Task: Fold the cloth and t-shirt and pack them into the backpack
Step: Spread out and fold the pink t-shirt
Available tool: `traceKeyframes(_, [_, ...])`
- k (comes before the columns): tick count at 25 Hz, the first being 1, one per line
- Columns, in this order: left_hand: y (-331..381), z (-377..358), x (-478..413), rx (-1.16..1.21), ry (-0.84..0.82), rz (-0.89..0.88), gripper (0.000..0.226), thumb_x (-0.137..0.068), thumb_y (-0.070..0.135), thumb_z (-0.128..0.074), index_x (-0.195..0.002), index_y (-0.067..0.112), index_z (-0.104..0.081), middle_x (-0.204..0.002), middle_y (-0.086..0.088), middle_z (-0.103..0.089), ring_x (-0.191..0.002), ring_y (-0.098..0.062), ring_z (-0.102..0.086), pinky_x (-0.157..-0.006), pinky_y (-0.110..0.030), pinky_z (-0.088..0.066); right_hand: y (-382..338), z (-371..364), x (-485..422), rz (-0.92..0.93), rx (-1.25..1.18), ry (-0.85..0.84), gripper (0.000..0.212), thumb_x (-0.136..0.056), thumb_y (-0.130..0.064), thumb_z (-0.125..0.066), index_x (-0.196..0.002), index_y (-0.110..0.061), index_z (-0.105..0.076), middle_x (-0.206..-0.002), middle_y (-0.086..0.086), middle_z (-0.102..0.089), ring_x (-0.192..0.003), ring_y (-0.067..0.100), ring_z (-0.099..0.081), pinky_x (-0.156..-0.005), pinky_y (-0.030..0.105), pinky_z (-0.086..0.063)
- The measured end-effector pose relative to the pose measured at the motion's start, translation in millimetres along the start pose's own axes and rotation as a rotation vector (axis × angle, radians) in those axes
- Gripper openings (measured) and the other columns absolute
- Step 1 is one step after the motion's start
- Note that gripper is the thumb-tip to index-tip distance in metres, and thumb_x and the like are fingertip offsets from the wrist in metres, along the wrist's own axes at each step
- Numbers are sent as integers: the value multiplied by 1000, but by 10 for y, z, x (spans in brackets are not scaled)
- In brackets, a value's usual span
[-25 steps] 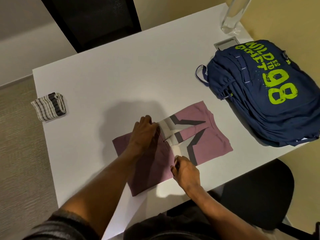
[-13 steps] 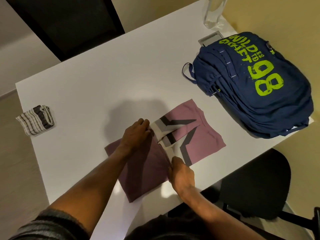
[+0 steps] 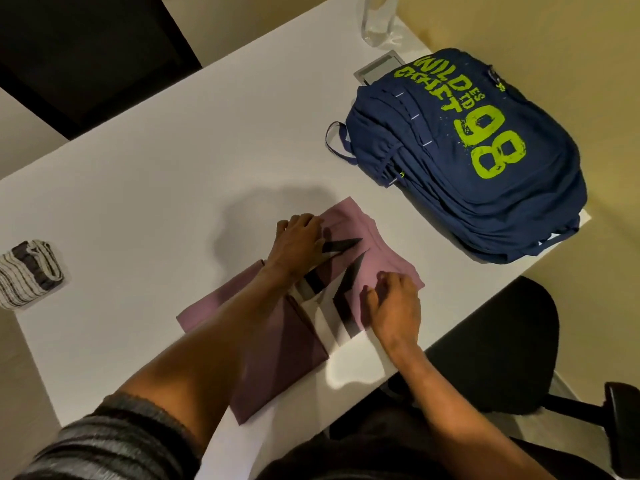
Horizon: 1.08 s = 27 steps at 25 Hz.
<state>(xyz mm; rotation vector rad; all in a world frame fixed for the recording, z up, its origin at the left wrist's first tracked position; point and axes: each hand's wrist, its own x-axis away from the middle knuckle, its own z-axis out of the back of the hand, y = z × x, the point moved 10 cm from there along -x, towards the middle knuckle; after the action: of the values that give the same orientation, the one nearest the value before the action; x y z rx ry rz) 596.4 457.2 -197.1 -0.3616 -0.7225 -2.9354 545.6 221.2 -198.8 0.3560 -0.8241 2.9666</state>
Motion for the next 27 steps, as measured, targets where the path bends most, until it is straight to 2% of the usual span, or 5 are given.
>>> traceKeyframes(6, [260,-180,-738,51,-135,145,55,-106,26,-52,-157,18,-35,-159,-11,-41,-147,-33,-36,-121,-52,-23,578,181,-458,-268,73,-61,51,-93,-33,-74,-135,-11,-55,-138,17,-52,-119,35,-54,-99,45,-50])
traceKeyframes(16, [109,-143,-1026,79,-176,219,24,-101,24,-63,-124,18,-67,-128,-9,-65,-123,-32,-55,-104,-44,-33,748,83,-490,-430,-339,-107,29,-90,1,-74,-113,-6,-60,-100,8,-65,-89,27,-67,-82,31,-55])
traceKeyframes(20, [31,252,-752,259,-124,211,20,-96,26,-72,-113,16,-73,-107,-5,-65,-95,-23,-61,-85,-33,-51,294,256,-273,-202,-258,-110,15,-91,-19,-75,-85,-19,-61,-84,1,-66,-72,17,-64,-65,32,-54])
traceKeyframes(22, [-95,384,-505,398,-119,230,13,-96,24,-71,-107,19,-73,-100,-4,-71,-87,-22,-68,-74,-29,-53,-64,334,-11,-43,-208,-124,10,-97,-28,-66,-89,-24,-60,-88,-5,-59,-75,8,-55,-62,25,-42])
traceKeyframes(27, [-619,599,285,856,34,355,23,-96,19,-55,-90,2,-69,-83,-11,-72,-79,-29,-70,-72,-38,-61,-739,232,838,207,-133,-230,12,-99,-33,-64,-109,-30,-58,-98,-13,-56,-80,8,-55,-65,26,-46])
